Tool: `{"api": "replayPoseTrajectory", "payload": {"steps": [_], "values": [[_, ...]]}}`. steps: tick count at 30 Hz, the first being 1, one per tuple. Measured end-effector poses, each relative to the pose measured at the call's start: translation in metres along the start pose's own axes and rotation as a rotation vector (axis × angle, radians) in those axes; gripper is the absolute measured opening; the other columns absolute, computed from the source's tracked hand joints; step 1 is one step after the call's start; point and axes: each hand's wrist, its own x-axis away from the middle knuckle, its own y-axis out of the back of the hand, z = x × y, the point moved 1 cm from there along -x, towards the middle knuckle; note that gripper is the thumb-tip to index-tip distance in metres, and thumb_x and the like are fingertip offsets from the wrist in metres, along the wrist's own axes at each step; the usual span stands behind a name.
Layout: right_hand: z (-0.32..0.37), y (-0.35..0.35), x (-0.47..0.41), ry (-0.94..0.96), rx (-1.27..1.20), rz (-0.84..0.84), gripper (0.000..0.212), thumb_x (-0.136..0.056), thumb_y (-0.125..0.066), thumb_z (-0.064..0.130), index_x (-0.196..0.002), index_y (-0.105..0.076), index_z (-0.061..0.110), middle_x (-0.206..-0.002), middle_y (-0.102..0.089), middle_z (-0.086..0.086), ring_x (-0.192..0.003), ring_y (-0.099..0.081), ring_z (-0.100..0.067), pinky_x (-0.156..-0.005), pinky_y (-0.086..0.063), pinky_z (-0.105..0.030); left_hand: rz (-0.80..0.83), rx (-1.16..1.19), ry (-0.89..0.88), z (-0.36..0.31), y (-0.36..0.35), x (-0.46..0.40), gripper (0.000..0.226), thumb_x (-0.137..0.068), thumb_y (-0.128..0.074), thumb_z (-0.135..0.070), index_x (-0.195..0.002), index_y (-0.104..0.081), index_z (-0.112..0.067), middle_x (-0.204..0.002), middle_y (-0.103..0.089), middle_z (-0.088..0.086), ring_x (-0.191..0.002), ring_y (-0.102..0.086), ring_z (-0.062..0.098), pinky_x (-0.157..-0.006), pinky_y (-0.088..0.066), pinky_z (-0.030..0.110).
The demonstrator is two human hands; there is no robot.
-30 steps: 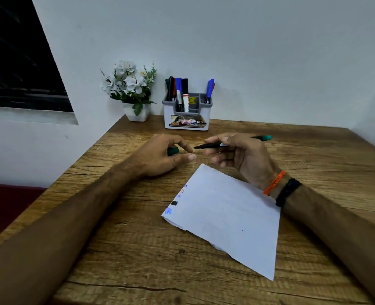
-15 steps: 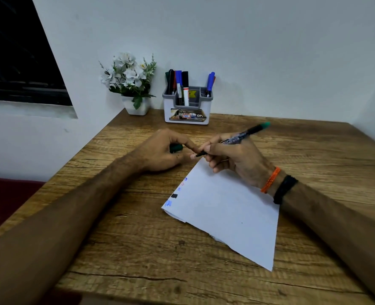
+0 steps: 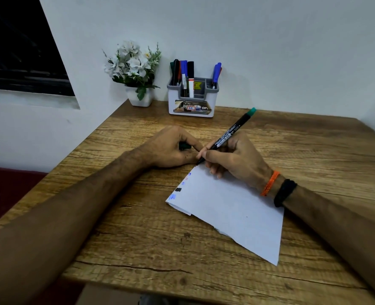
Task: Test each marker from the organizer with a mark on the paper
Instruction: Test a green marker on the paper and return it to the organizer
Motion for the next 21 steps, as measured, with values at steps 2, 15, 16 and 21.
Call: {"api": "replayPoseTrajectory", "payload": {"steps": [2,15,16,21], "values": [[-0.0002,-0.0019,0.0001,0.025,0.028,-0.027,0.014,-0.089,-0.063,-0.001,-0.080,-0.074,-0.002,-0.057,-0.065,-0.004,-0.042,-0.058,-0.011,-0.040,-0.045,-0.021,0.003,-0.012,0.005,-0.0004,0.0003,-0.0001,0.029,-0.076,-0.066,-0.040,-0.104,-0.068,-0.046,-0.089,-0.074,-0.019,-0.082,-0.067,0.002,-0.075,-0.057,0.038],[-0.0047,-0.0030,0.0003,0.047,0.105,-0.020,0.011,-0.087,-0.069,0.007,-0.082,-0.074,0.000,-0.052,-0.064,0.002,-0.040,-0.054,-0.007,-0.038,-0.040,-0.019,0.004,0.020,0.045,0.0021,-0.0001,-0.0018,0.030,-0.072,-0.069,-0.042,-0.100,-0.075,-0.033,-0.090,-0.074,-0.017,-0.084,-0.068,0.004,-0.077,-0.057,0.042],[-0.0047,-0.0030,0.0003,0.048,0.104,-0.019,0.011,-0.087,-0.069,0.006,-0.082,-0.074,-0.002,-0.050,-0.063,0.004,-0.039,-0.054,-0.005,-0.037,-0.039,-0.018,0.004,0.018,0.041,0.0024,-0.0004,-0.0020,0.030,-0.072,-0.069,-0.042,-0.099,-0.075,-0.032,-0.091,-0.075,-0.015,-0.083,-0.068,0.006,-0.077,-0.057,0.043],[-0.0030,-0.0025,0.0022,0.054,0.124,-0.008,0.011,-0.087,-0.069,0.005,-0.083,-0.073,-0.004,-0.046,-0.060,0.009,-0.035,-0.052,-0.002,-0.038,-0.037,-0.014,0.002,0.023,0.050,0.0016,-0.0007,-0.0022,0.033,-0.072,-0.068,-0.044,-0.100,-0.077,-0.028,-0.092,-0.075,-0.014,-0.084,-0.068,0.007,-0.078,-0.057,0.043]]}}
